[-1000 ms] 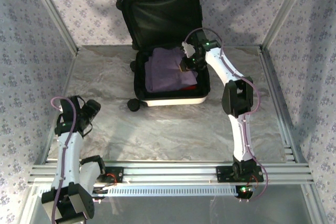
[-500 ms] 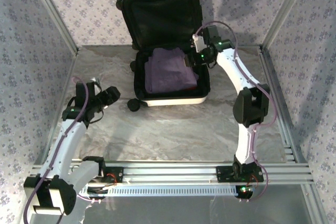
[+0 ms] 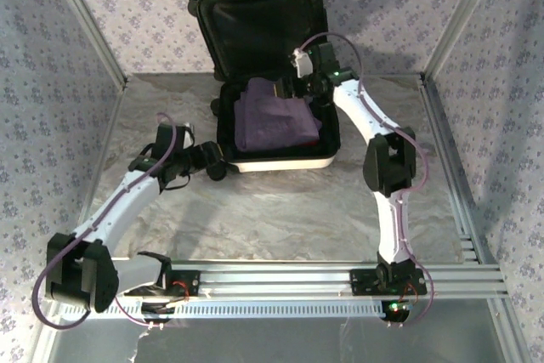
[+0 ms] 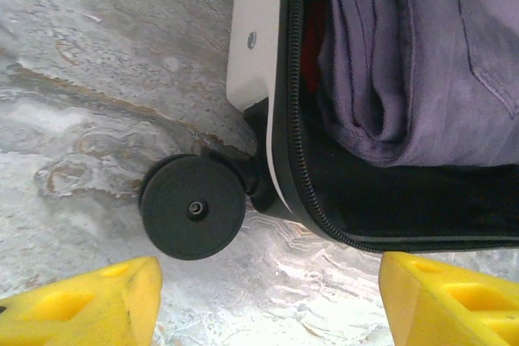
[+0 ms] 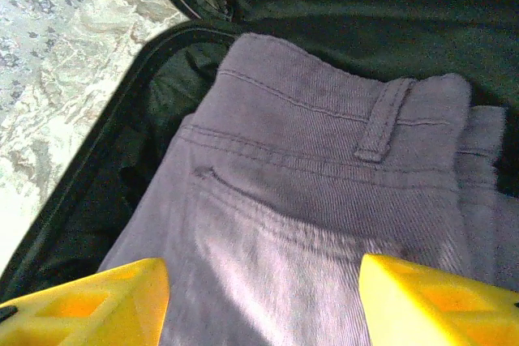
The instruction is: Pack the luggage
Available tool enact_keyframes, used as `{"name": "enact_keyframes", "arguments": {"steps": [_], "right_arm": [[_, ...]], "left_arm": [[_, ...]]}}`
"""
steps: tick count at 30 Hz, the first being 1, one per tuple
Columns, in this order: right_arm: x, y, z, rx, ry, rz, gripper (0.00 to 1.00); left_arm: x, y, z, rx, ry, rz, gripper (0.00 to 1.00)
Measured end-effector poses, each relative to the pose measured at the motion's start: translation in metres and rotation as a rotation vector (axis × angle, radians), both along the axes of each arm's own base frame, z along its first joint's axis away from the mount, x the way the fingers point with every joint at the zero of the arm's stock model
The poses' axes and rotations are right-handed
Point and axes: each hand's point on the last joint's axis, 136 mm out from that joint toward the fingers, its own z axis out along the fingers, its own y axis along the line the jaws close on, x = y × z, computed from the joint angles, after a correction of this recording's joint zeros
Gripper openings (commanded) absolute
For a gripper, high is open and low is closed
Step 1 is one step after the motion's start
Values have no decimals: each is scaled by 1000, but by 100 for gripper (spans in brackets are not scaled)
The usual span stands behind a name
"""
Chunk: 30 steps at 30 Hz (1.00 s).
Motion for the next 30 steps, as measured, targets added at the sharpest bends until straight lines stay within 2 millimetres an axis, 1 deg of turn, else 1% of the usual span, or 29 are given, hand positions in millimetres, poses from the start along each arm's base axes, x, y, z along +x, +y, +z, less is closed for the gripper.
{"name": "enact_keyframes", "arguments": {"steps": [2,4,6,8,11,13,16,23,27,30], "right_arm": [[5,7,-17,8,21,-3,64],[9,10,-29,15,32,-17,64],[11,9,-38,20,44,-40,64],[12,7,-48,21,56,-64,63],[9,1,-71,5,82,-98,64],[6,-4,-77,-4,77,-111,64],[1,-8,-72,-11,76,-117,64],[-4,-14,-67,-44,77,-91,64],[-7,-19,-47,-72,63,-80,65],[-4,-24,-16,-88,11,-83,65]], "left_arm": [[1,-6,-6,3,11,-14,70],[1,-11,-10,8,23,-28,70],[0,-14,-10,10,26,-38,70],[2,-15,-7,14,19,-41,70],[6,-11,1,35,2,-25,70],[9,-8,4,57,-1,-14,69],[11,-4,3,89,12,-1,69],[14,-3,-15,119,73,1,66],[18,-2,-19,141,90,2,64],[24,-3,-14,152,85,0,63]]}}
